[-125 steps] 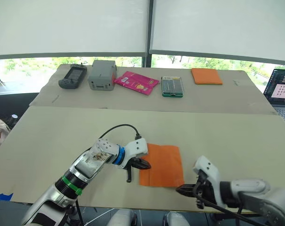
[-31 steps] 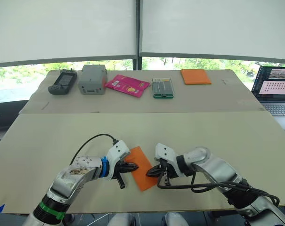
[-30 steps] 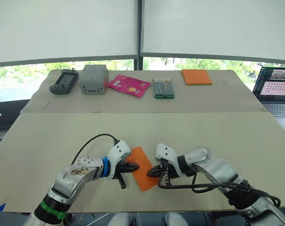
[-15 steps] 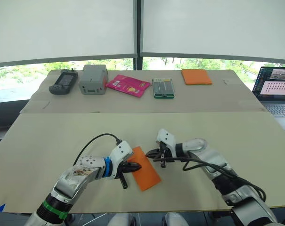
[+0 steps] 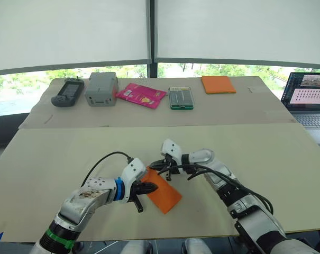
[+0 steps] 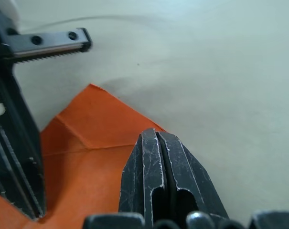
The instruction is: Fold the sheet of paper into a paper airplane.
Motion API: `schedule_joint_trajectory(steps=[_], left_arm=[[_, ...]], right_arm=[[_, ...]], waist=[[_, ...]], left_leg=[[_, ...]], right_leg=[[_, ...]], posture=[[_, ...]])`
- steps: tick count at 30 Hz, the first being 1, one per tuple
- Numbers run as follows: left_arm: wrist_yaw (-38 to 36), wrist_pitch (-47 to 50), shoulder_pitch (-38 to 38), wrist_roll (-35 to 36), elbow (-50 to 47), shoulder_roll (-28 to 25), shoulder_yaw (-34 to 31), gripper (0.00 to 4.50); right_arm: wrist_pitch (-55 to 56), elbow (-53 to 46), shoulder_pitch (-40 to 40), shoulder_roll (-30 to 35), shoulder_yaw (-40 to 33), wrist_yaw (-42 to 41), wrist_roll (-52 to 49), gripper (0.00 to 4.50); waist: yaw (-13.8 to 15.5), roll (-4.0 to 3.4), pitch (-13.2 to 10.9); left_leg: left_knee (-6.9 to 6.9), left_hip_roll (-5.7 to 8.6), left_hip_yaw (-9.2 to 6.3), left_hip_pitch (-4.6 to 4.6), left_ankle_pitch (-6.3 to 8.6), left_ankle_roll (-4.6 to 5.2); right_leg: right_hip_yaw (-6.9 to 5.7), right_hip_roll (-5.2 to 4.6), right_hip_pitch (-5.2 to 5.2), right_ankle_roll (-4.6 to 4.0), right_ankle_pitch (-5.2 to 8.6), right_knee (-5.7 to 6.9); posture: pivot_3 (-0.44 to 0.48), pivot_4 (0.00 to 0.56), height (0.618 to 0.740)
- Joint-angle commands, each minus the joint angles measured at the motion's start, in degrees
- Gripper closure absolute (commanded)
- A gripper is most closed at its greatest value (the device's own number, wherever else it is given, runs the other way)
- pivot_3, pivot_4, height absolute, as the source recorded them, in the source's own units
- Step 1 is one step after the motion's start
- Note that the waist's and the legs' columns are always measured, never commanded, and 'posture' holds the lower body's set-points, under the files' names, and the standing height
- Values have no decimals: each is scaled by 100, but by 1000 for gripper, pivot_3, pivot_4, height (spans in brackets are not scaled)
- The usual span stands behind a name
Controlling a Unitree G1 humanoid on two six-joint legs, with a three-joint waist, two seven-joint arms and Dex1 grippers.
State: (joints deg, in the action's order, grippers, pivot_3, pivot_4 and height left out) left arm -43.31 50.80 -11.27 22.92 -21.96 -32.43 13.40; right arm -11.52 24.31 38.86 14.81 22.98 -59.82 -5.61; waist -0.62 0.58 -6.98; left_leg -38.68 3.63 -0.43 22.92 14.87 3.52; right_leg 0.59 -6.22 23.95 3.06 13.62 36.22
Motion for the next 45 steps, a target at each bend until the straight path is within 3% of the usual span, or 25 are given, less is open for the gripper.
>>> schedule_joint_trajectory(steps=[1,5,13,19,24,38,41,45], left_arm=[[106,106,69,-79,103,-104,12,4500],[97,112,72,-64,97,-128,-1,4500],[-21,2,-29,-80,302,-282,-75,4500],[-99,-84,-125,-113,441,-321,-34,4500],[-249,-238,-294,-187,678,-351,101,4500],[-613,-308,-340,-146,688,-637,242,4500],[-765,-353,-371,-60,681,-652,214,4500],[-990,-521,-401,-33,719,-749,122,4500]], right_arm=[[265,-48,24,59,16,-145,136,4454],[272,-65,-148,312,85,-288,336,4454],[20,-1278,-1111,1215,295,-1078,248,4454],[-202,-1976,-1671,1622,278,-1150,191,4454],[-570,-3198,-2480,2123,360,-1123,12,4454],[-1130,-4946,-3208,2738,989,-855,552,4454],[-1414,-5338,-3266,2926,802,-825,437,4454],[-2164,-5623,-3011,2868,-31,-726,-381,4454]], waist=[[-9,-1,0],[-8,-2,-1],[0,-3,0],[31,-3,1],[129,0,3],[130,4,5],[136,4,5],[150,9,-1]], left_leg=[[2,0,0,-1,0,-2],[5,0,0,-1,-2,-4],[8,-3,-1,-8,1,-3],[9,-5,-2,-13,3,-1],[9,-8,-6,-19,9,1],[44,-22,-6,-62,14,4],[49,-24,-6,-63,15,6],[49,-23,-7,-55,19,17]], right_leg=[[1,0,1,0,0,0],[2,0,4,0,0,1],[5,-9,-4,0,0,-3],[5,-11,-14,-6,3,-8],[-1,-15,-28,-10,6,-18],[-7,-18,-74,-27,21,-44],[-9,-16,-72,-30,26,-44],[-11,-17,-71,-29,29,-52]], posture=[[0,150,740],[0,150,740],[0,150,740],[0,150,740],[0,150,740],[0,150,740],[0,150,740],[0,150,740]])
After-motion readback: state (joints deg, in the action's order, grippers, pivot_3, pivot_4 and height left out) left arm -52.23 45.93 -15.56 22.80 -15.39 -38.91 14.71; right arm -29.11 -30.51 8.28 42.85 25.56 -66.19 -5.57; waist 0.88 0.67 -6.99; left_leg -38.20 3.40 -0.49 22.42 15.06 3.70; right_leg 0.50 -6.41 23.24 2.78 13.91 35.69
